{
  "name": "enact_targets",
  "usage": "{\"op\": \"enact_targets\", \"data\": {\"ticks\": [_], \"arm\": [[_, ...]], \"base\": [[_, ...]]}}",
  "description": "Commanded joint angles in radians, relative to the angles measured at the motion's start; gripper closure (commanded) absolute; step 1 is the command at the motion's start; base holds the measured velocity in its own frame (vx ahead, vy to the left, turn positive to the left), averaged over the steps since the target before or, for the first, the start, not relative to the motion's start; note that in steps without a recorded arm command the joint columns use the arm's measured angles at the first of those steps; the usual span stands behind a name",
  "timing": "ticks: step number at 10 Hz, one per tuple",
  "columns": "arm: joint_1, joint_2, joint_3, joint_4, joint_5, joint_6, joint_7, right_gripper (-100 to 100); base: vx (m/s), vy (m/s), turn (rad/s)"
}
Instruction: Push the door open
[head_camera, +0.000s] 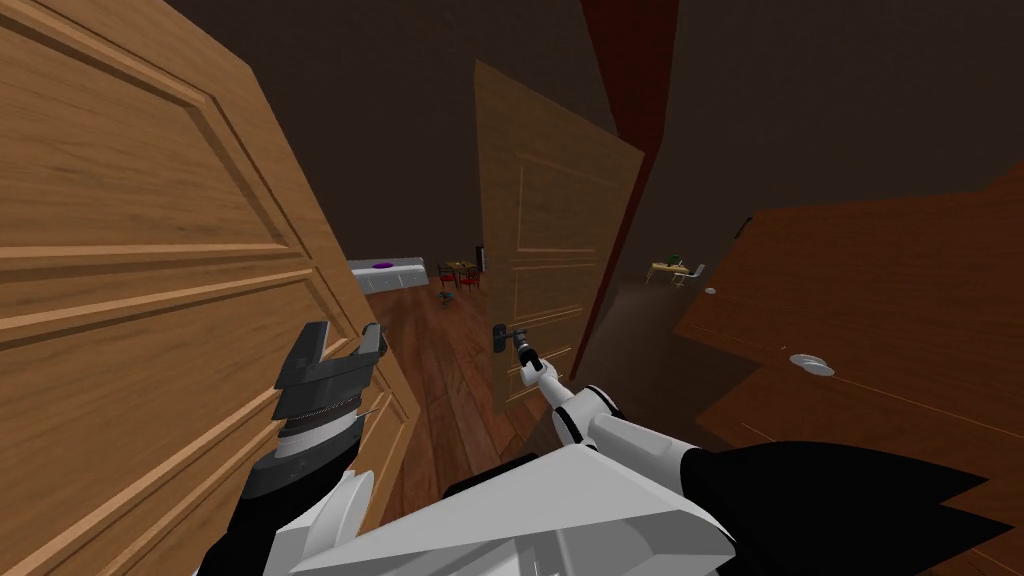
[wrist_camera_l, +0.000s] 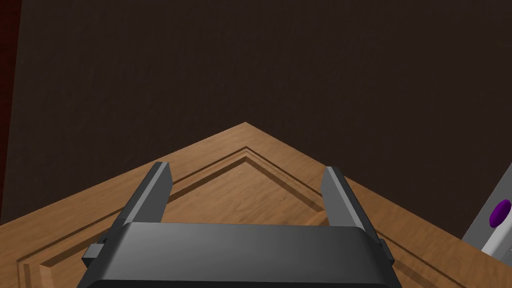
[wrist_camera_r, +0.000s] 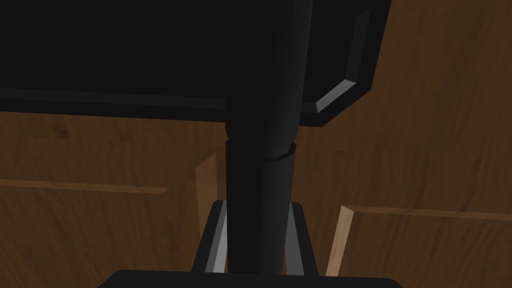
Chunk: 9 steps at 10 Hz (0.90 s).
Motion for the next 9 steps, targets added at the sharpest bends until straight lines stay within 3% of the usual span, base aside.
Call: {"op": "enact_targets", "data": {"ticks": [1, 9], "arm": [[-0.007, -0.013, -0.025, 0.007, -0.01, -0.008, 0.01, 100], [0.0, -0.024, -0.078, 0.008, -0.031, -0.007, 0.031, 100]], "base": [[0.158, 0.14, -0.06], [0.12, 0.132, -0.062]]}}
